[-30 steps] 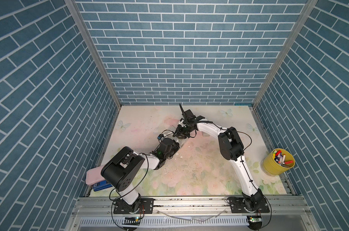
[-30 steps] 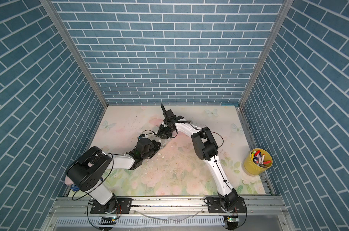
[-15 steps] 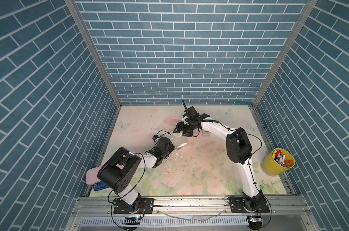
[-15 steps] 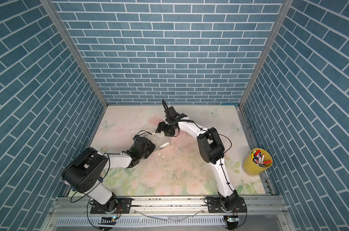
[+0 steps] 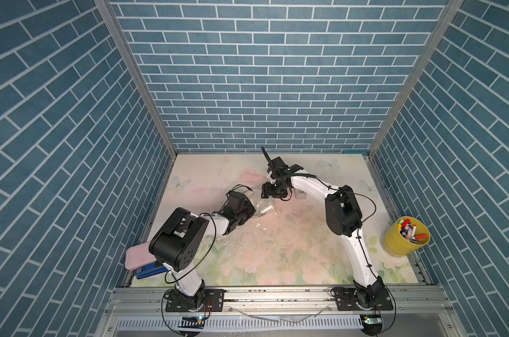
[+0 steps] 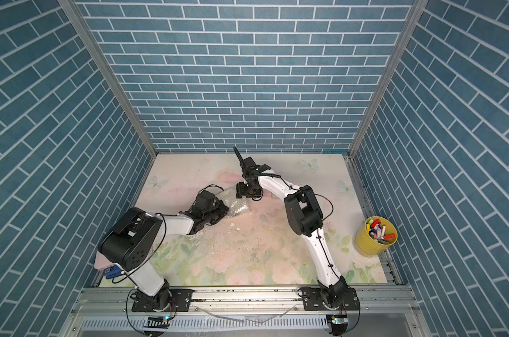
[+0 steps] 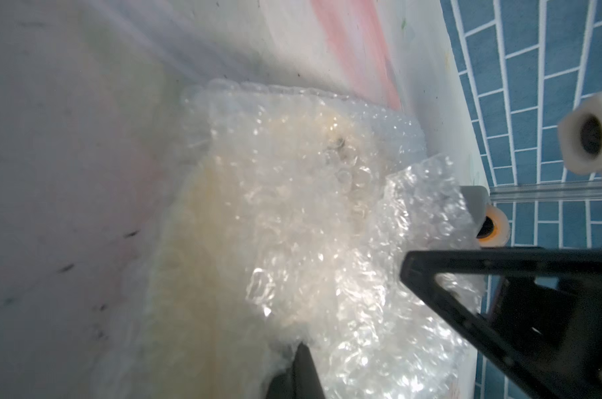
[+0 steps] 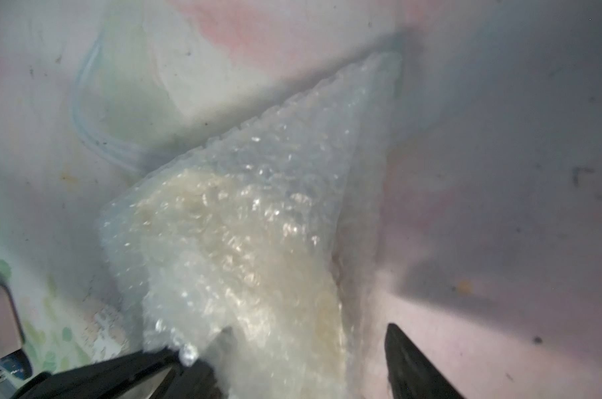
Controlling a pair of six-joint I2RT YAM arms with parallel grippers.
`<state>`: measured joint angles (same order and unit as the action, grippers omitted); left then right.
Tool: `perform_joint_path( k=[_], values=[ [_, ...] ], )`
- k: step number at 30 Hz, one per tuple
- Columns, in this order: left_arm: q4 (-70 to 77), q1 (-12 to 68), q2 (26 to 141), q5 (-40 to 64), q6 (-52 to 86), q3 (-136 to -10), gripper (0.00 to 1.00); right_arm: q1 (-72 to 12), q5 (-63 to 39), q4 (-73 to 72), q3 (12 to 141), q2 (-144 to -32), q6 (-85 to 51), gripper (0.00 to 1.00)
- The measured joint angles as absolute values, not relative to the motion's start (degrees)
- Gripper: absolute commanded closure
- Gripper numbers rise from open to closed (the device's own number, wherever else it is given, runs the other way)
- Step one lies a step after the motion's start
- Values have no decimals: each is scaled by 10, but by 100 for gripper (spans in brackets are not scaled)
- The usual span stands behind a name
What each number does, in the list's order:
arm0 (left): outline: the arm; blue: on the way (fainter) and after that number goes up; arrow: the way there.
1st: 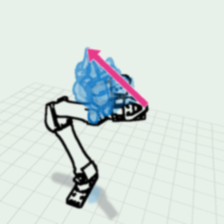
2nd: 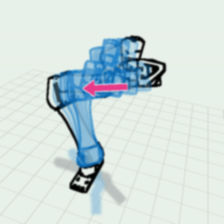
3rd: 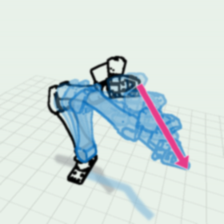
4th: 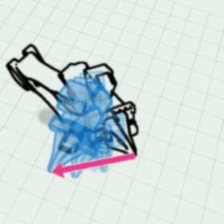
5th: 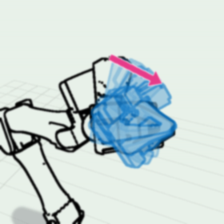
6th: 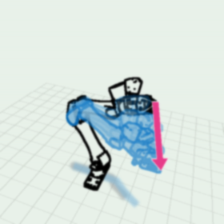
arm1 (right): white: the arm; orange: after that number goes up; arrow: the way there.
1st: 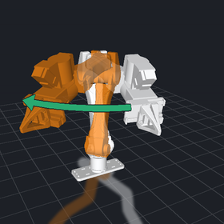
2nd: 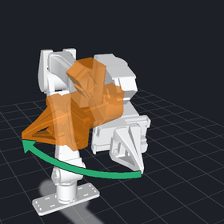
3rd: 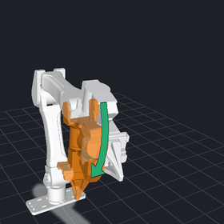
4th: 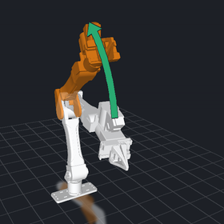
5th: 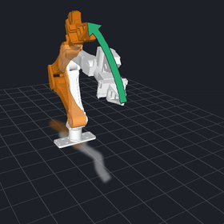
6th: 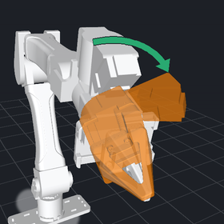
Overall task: Wrap dinner plates in bubble wrap
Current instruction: Wrap the plate in the bubble wrap.
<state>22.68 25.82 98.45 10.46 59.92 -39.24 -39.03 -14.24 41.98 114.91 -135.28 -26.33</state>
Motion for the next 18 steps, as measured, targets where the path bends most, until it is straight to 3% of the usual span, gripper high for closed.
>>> perform_joint_path(
  k=[2,7,9,18],
  values=[
    [209,253,985,114,585,-402,96,-390,-137,428,1162,-1373,-256,48],
    [159,236,985,127,547,-429,94,-390,-150,395,1125,-1362,-275,89],
    [133,230,982,128,527,-440,90,-391,-177,357,1071,-1334,-298,99],
    [32,237,914,131,478,-446,67,-452,-171,232,889,-1234,-472,100]
  ],
)
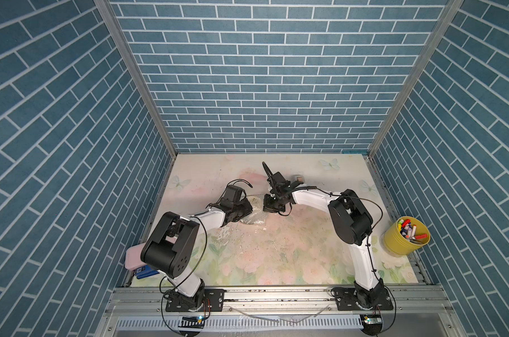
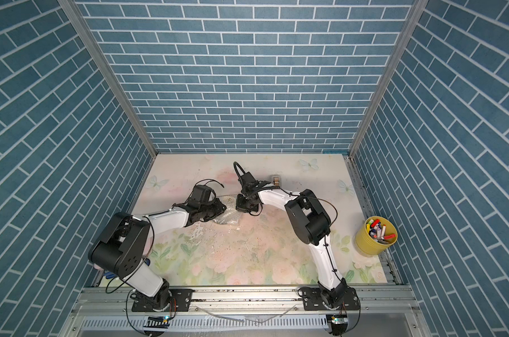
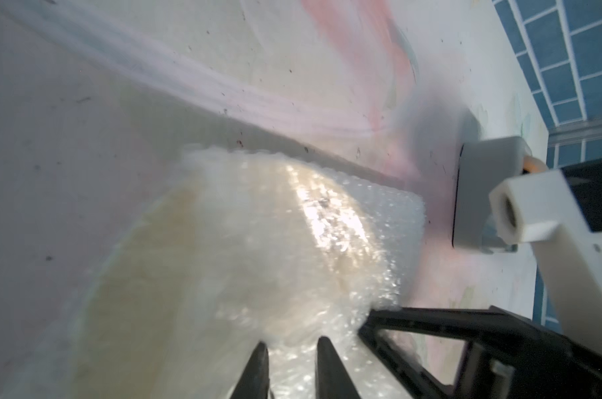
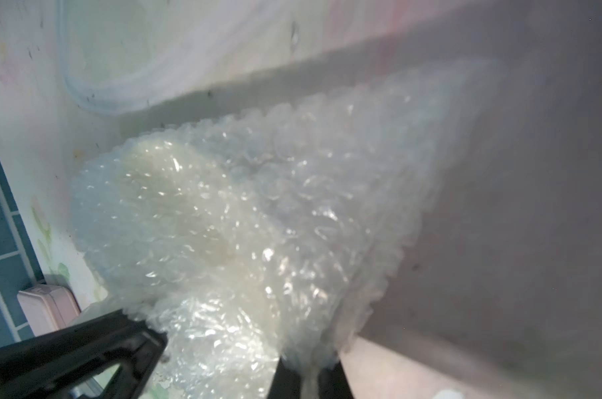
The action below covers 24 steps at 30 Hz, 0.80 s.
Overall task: Wrap dinner plates in bubble wrap
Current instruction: Wrap the plate in the bubble wrap.
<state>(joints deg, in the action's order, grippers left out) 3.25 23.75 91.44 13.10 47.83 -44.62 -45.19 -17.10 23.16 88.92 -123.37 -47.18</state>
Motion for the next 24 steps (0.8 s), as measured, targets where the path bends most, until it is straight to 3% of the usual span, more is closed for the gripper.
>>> perform_joint_path(
  k=[3,6,9,14,18,23,24],
  values=[
    [19,256,823,114,501,-406,68,-478,-163,215,884,-1231,-510,100],
    [16,279,750,97,532,-372,78,-493,-157,205,881,-1231,-537,100],
    [23,289,758,97,557,-369,87,-493,-159,195,874,-1231,-551,100],
    [33,284,824,95,578,-369,88,-493,-159,185,870,-1229,-562,99],
    [43,258,857,90,576,-374,88,-493,-159,180,866,-1227,-568,85],
    [59,236,914,90,557,-403,80,-492,-144,206,872,-1225,-557,53],
    [63,235,918,90,554,-408,80,-491,-136,220,878,-1224,-550,50]
  ],
)
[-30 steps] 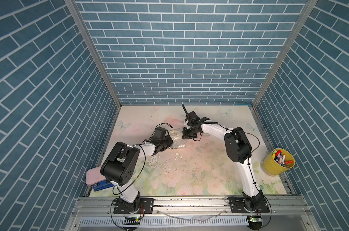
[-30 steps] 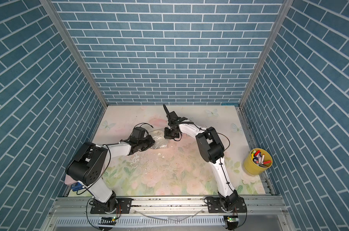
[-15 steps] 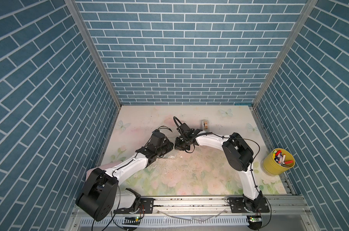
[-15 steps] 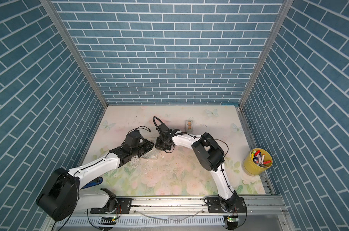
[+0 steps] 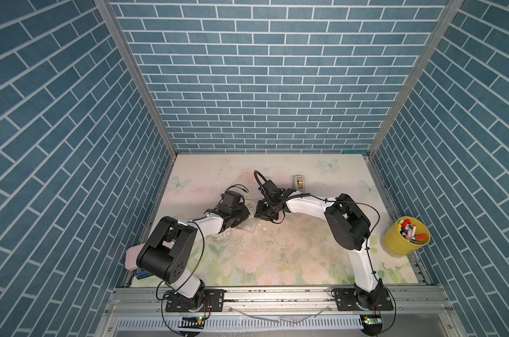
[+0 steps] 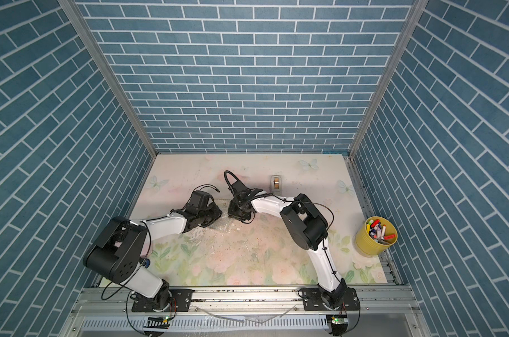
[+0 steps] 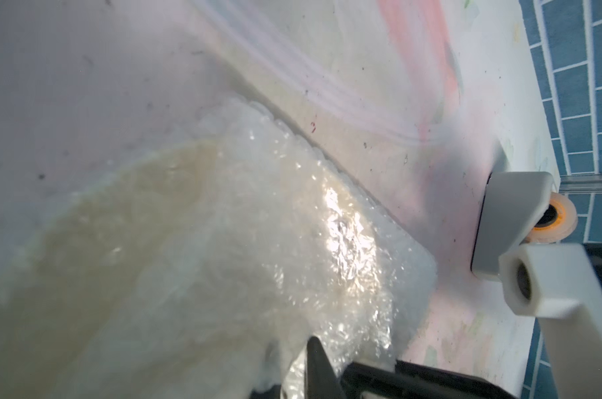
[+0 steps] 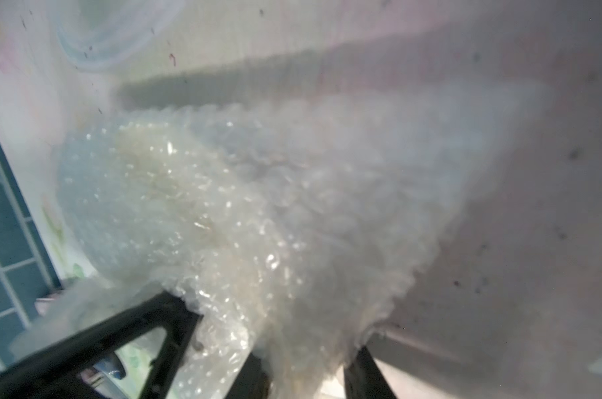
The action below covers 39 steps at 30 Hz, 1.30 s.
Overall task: Wrap dinner plates in bubble wrap
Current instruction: Wrap the plate in the bubble wrap.
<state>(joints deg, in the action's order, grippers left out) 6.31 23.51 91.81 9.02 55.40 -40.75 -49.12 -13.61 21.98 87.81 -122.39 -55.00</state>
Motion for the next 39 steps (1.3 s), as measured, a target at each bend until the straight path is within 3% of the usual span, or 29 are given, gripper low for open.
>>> perform_joint_path(
  k=[6,11,18,24,32,36,39],
  values=[
    [98,224,931,93,539,-402,79,-470,-91,307,921,-1213,-484,40],
    [107,218,916,98,528,-386,77,-433,-93,359,1027,-1229,-411,49],
    [102,216,915,102,511,-387,76,-422,-124,378,1192,-1338,-347,67],
    [81,215,912,102,489,-393,75,-437,-148,365,1108,-1351,-350,73],
    [66,214,914,119,464,-402,71,-450,-159,293,938,-1255,-398,77],
    [63,220,923,131,455,-412,73,-461,-157,287,894,-1221,-413,69],
    [64,226,928,135,453,-415,74,-462,-136,302,892,-1199,-411,57]
  ],
)
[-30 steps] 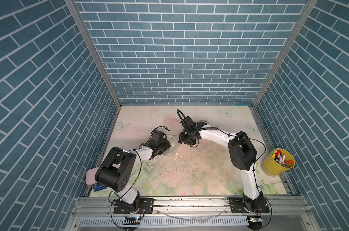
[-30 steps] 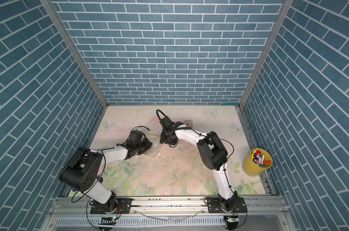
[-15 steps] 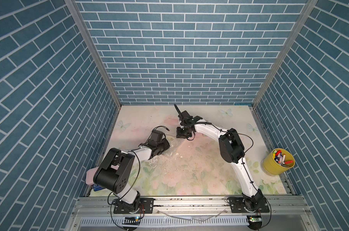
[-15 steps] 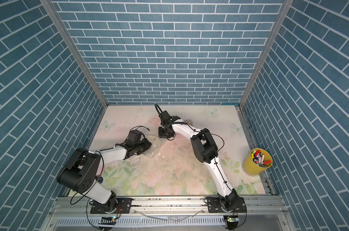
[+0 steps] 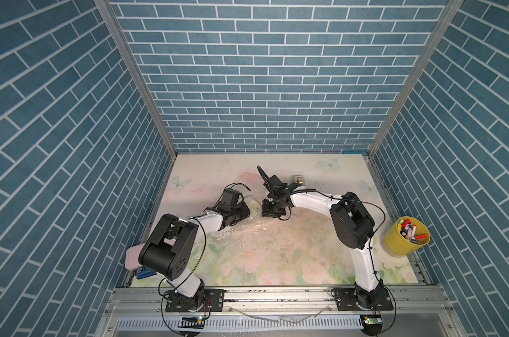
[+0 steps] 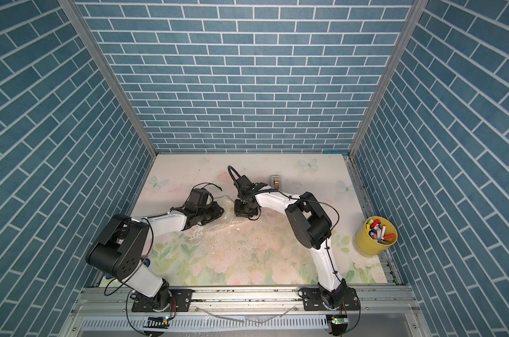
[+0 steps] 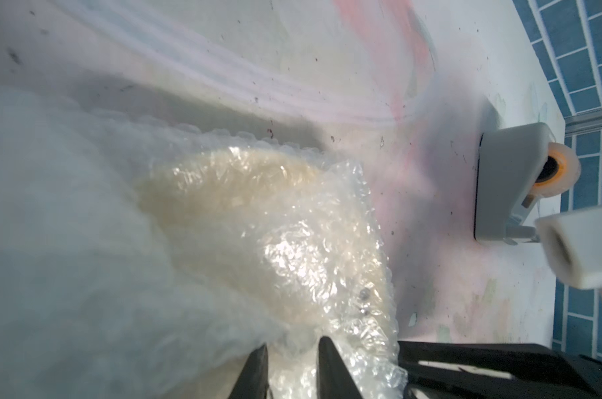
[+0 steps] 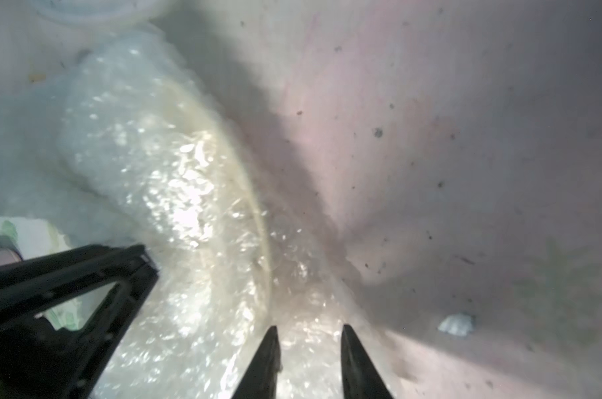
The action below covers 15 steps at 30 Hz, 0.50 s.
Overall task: Wrap dinner plates in bubble wrap
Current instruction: Wrap the plate in the bubble wrap, then pull the tape from the tape cutter.
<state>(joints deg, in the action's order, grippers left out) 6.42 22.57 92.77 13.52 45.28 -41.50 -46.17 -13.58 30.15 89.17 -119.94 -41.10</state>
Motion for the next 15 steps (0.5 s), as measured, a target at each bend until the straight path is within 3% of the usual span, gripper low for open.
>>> perform_joint_path(
  k=[2,5,10,15],
  values=[
    [64,228,928,140,453,-415,74,-455,-117,312,887,-1168,-401,50],
    [64,229,928,145,452,-415,75,-426,-89,321,872,-1101,-387,48],
    [63,229,928,151,452,-414,78,-328,-96,308,854,-1039,-359,53],
    [64,229,931,153,452,-415,79,-205,-206,262,797,-1050,-342,58]
  ],
)
